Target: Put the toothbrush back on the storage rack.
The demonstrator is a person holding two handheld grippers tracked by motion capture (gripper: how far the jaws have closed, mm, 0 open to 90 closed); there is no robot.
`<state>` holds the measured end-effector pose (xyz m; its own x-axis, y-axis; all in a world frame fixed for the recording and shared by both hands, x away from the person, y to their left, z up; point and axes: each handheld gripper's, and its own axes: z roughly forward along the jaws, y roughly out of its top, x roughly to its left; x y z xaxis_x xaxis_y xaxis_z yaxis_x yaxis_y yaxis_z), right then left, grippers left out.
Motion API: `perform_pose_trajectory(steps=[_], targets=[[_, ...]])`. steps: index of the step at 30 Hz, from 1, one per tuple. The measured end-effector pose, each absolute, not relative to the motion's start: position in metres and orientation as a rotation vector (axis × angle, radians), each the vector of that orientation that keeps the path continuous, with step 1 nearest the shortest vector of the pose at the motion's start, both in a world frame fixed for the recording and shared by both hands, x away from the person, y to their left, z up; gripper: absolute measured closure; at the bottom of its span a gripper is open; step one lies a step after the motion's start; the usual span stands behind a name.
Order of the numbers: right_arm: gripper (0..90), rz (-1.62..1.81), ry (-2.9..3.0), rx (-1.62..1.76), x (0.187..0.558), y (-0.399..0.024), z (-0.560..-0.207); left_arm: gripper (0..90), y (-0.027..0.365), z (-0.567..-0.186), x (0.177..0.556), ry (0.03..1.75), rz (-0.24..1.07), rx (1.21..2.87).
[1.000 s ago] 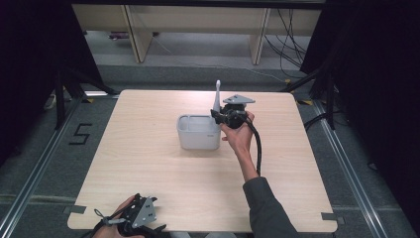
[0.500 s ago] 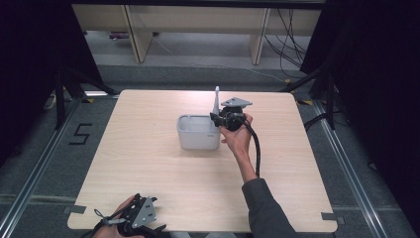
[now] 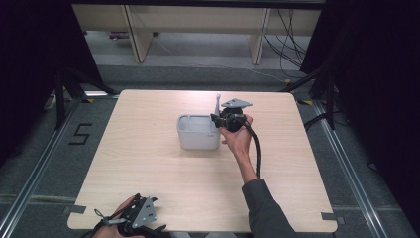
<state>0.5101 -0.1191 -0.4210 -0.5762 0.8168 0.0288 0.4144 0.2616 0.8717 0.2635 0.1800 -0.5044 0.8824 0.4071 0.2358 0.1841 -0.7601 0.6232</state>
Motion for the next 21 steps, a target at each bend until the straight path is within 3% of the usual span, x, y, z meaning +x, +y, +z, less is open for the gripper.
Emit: perform_pose_trajectory(steps=[4,7,14,21], targets=[[65.6,1.278,2.112,1.118,0.510,-0.117,-0.421,15.4,0.180,-0.503,0.264,0.417,0.461,2.452],[55.9,1.287,2.092,1.130,0.509,-0.116,-0.419,15.3,0.180,-0.503,0.264,0.418,0.470,2.460],[43.5,1.292,2.085,1.165,0.502,-0.119,-0.414,15.3,0.180,-0.504,0.263,0.424,0.483,2.445],[39.8,1.305,2.080,1.117,0.493,-0.122,-0.410,15.3,0.180,-0.504,0.263,0.425,0.483,2.442]])
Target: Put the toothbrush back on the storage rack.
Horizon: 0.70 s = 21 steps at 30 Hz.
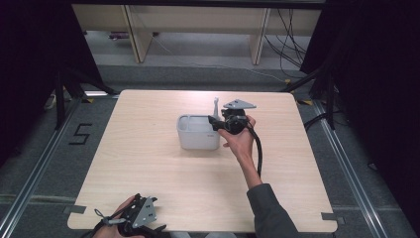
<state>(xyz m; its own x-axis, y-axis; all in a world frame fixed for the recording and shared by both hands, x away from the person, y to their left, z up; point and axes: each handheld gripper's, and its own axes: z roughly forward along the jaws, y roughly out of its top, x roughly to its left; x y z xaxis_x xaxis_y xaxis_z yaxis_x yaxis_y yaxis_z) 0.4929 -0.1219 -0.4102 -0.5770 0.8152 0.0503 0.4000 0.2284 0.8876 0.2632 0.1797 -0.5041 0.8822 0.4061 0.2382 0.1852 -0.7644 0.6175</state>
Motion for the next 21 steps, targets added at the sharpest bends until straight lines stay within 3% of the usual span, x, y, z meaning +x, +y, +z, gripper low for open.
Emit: perform_pose_trajectory(steps=[21], targets=[[38.4,1.378,2.062,1.094,0.467,-0.140,-0.409,15.3,0.180,-0.504,0.263,0.428,0.483,2.443]])
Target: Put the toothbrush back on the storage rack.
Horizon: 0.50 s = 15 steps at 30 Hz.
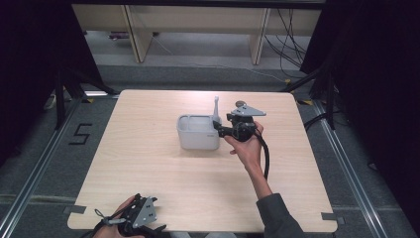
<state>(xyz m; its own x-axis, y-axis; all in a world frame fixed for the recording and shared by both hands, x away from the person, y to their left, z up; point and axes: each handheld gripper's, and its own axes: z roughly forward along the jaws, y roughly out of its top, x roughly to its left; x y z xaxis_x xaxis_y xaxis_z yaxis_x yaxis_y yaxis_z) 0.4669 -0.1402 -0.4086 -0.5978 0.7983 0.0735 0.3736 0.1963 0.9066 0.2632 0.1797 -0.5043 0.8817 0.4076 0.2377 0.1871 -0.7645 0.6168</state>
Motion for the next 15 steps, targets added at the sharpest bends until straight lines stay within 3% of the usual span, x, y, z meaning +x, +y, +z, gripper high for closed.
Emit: perform_pose_trajectory(steps=[15], targets=[[38.0,1.404,2.072,1.087,0.4581,-0.1459,-0.4089,15.3,0.1800,-0.5030,0.2625,0.425,0.475,2.439]])
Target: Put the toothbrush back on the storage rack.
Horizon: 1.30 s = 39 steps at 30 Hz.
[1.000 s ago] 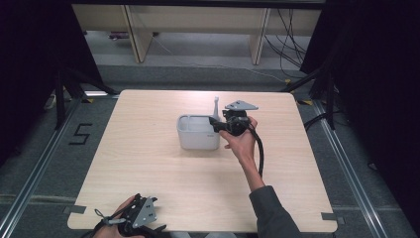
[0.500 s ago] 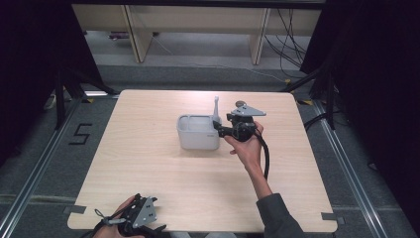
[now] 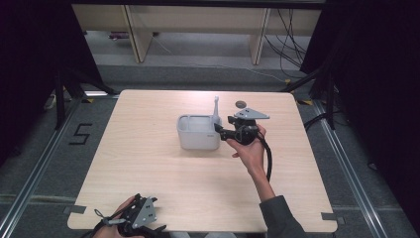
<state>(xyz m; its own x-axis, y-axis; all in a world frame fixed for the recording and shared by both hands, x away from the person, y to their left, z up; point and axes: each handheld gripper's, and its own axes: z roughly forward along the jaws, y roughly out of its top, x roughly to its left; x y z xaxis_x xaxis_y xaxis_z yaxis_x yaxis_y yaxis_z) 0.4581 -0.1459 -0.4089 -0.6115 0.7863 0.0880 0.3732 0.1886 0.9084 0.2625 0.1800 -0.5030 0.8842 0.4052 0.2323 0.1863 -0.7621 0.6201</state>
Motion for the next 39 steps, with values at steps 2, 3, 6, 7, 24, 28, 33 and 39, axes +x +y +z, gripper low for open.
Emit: perform_pose_trajectory(steps=[2,3,6,7,24,28,33,39], targets=[[37.8,1.404,2.078,1.067,0.458,-0.147,-0.410,15.3,0.180,-0.503,0.262,0.426,0.477,2.426],[37.7,1.409,2.086,1.068,0.457,-0.147,-0.410,15.3,0.180,-0.503,0.262,0.426,0.477,2.427],[38.1,1.435,2.095,1.113,0.454,-0.148,-0.410,15.3,0.180,-0.503,0.262,0.428,0.476,2.427],[38.1,1.435,2.095,1.113,0.454,-0.148,-0.410,15.3,0.180,-0.503,0.262,0.428,0.476,2.427],[36.6,1.414,2.101,1.122,0.441,-0.161,-0.415,15.3,0.181,-0.503,0.263,0.429,0.480,2.427],[36.4,1.435,2.103,1.136,0.438,-0.163,-0.414,15.3,0.181,-0.503,0.263,0.434,0.475,2.421],[35.5,1.422,2.095,1.133,0.434,-0.163,-0.415,15.4,0.181,-0.503,0.263,0.437,0.472,2.421],[33.7,1.430,2.093,1.141,0.431,-0.165,-0.416,15.3,0.181,-0.504,0.262,0.454,0.465,2.415]])
